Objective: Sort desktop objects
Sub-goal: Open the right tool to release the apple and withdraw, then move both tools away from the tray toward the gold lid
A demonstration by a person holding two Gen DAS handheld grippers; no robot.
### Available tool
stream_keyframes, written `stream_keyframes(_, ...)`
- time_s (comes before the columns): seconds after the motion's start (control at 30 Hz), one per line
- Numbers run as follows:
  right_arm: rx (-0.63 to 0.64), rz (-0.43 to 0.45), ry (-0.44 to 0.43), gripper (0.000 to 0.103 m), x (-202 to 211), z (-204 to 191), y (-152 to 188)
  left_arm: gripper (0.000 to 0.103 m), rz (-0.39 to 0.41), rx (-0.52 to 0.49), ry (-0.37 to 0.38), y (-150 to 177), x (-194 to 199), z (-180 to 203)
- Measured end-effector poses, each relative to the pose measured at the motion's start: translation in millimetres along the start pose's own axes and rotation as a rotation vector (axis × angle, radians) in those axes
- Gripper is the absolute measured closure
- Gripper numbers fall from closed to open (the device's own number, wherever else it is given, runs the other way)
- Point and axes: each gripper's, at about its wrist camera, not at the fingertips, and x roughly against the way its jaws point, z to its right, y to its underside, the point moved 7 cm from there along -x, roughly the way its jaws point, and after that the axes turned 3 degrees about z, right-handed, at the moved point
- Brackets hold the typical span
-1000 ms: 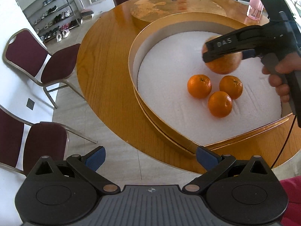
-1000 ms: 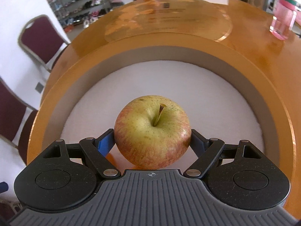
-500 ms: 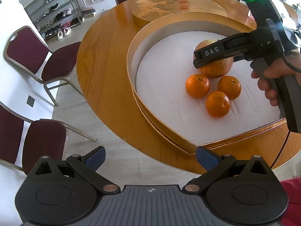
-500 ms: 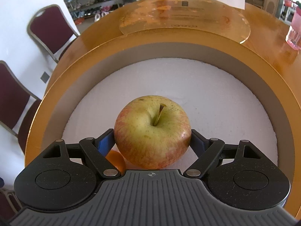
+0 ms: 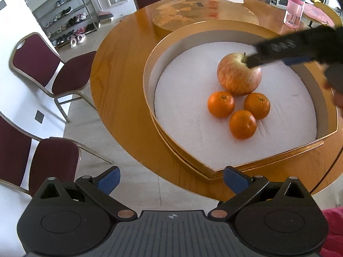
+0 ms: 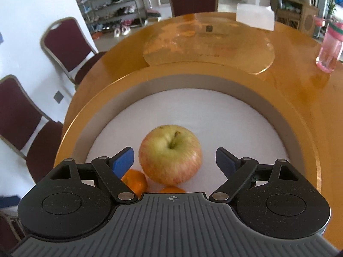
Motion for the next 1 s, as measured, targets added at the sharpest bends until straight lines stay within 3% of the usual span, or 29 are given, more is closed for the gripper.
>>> stream_keyframes(0.4, -0.151, -0.045, 0.012, 0.014, 72, 34, 84, 0.0, 0.045, -0.066, -0.006, -11, 18, 35)
stream_keyframes(0.6, -0.134, -0.009, 0.029, 0.014, 92, 39, 97, 0.0, 0.054, -0.129, 0.013, -8, 26, 63)
stream_keyframes(1.0, -0.111, 0.018, 0.054, 0.014, 123, 62, 120, 0.0, 0.018, -0.133, 0.027, 13, 33, 94)
